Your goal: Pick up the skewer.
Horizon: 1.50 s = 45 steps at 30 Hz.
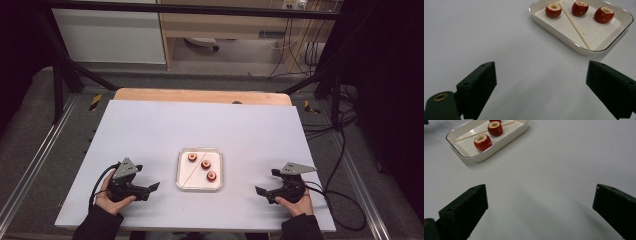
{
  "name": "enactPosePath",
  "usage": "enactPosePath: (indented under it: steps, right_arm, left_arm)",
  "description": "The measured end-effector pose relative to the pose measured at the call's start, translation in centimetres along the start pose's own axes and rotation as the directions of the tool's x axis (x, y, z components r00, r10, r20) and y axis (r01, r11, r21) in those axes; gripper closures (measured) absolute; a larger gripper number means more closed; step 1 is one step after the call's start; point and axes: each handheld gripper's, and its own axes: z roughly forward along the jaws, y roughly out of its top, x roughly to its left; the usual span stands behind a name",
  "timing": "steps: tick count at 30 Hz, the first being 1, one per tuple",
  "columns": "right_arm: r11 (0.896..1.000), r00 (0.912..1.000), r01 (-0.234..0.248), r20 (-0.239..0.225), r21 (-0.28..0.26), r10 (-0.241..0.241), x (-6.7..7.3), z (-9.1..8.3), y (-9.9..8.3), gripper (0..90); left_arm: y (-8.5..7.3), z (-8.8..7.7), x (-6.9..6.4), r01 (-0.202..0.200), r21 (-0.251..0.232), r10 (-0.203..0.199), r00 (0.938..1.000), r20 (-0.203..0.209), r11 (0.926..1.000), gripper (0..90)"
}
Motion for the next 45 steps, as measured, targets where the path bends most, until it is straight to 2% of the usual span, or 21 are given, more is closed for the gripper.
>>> enactPosePath:
  steps: [12,18,23,33,36,39,41,45]
  right_arm:
    - [1.0,1.0,-0.003,0.005,0.0,0.003,0.0,-0.1,0.0,0.5]
    - [1.0,1.0,-0.001,0.008,0.003,0.001,0.0,-0.1,0.0,0.5]
    - [1.0,1.0,-0.004,0.008,0.0,0.004,0.0,-0.2,0.1,0.5]
    - [1.0,1.0,-0.003,0.009,0.005,0.003,0.0,-0.1,0.0,0.6]
    - [1.0,0.9999,-0.004,0.009,0.005,0.004,0.0,-0.1,0.0,0.6]
    - [1.0,1.0,-0.005,0.005,0.006,0.005,0.0,-0.1,0.0,0.8]
    - [1.0,1.0,-0.007,0.002,0.006,0.007,0.0,-0.1,0.1,0.8]
    - [1.0,1.0,-0.003,0.005,0.005,0.003,0.0,-0.1,0.1,0.7]
  left_arm:
    - [1.7,0.8,-1.6,-0.034,0.014,0.034,0.9994,-0.006,0.9993,9.5]
    - [3.3,1.8,-2.5,-0.031,0.034,0.032,0.9994,-0.013,0.9989,10.2]
    - [4.7,2.7,-3.5,-0.047,0.047,0.048,0.9986,-0.02,0.9978,11.7]
    - [6.6,5.4,-5.8,-0.079,0.098,0.08,0.9967,-0.014,0.992,17.6]
    - [7.0,6.4,-6.4,-0.087,0.12,0.091,0.9956,-0.025,0.989,19.5]
    - [7.5,7.7,-6.6,-0.066,0.139,0.071,0.9971,-0.029,0.9881,26.4]
    - [7.6,8.0,-6.6,-0.063,0.142,0.068,0.9973,-0.03,0.9879,32.4]
    - [7.5,9.0,-6.6,-0.02,0.157,0.026,0.9991,-0.034,0.9874,45.4]
